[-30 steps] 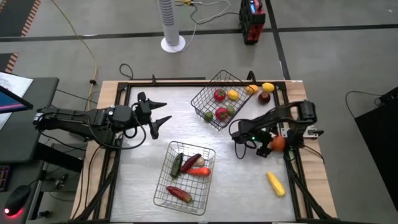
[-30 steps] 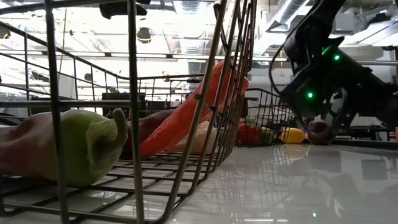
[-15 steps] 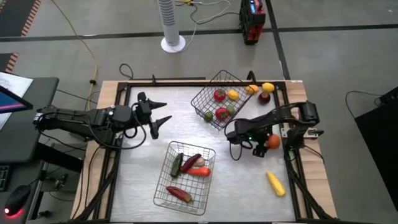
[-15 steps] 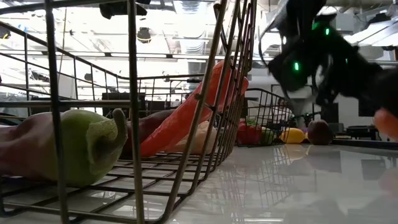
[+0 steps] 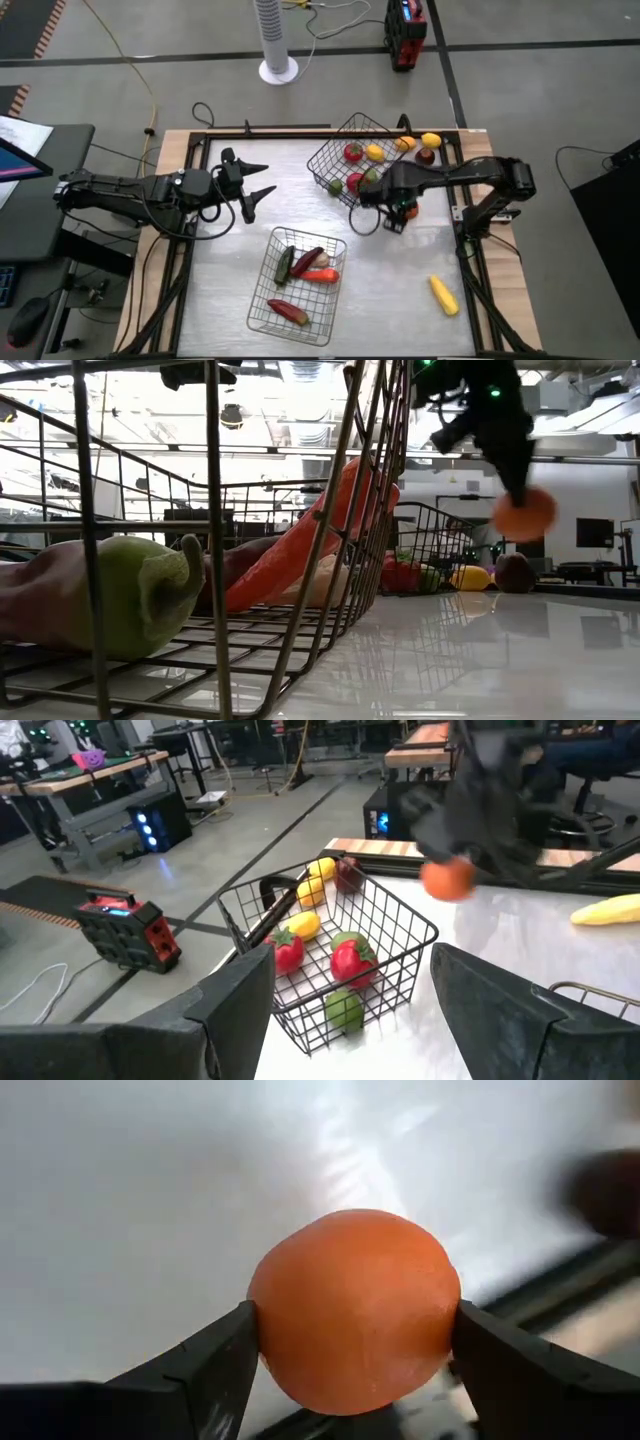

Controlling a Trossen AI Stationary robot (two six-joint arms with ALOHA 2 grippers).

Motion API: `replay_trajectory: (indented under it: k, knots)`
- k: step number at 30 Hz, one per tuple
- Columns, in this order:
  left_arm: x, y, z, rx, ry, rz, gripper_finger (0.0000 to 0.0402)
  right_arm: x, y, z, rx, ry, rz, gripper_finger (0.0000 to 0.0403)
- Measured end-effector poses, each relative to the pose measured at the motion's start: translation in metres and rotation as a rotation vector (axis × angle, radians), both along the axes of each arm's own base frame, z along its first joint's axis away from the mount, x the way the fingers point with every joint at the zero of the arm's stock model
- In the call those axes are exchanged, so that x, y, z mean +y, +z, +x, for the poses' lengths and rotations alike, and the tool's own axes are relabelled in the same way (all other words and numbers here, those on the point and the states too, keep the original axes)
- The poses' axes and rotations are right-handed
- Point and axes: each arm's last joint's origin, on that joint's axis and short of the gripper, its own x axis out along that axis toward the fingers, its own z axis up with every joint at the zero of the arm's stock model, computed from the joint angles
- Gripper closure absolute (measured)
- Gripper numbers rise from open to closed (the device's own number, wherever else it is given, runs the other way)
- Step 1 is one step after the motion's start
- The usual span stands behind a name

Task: Sort produce into baskets
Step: Put the orange into the black wire basket, then put the yellow corn into the gold wire basket

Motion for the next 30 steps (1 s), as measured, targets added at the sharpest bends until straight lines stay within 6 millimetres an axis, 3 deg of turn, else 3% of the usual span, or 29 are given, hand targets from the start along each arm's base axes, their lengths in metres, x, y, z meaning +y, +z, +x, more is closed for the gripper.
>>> replay_trajectory:
  k: [4,14,24,30]
  knots:
    - [0.000,0.000,0.000,0.000,0.000,0.000,0.0146,-0.018,0.026,0.002,-0.048,-0.072,-0.201,0.0074]
    - [0.000,0.001,0.000,-0.010,0.001,0.000,0.0146,-0.047,0.069,0.021,-0.254,-0.060,-0.395,0.0073]
    - [0.000,0.000,0.000,-0.002,0.001,0.001,0.0146,-0.062,0.063,0.043,-0.372,0.098,-0.330,0.0023]
    - [0.000,0.000,0.000,0.004,0.001,0.002,0.0146,-0.055,0.067,0.034,-0.367,0.050,-0.268,0.0012]
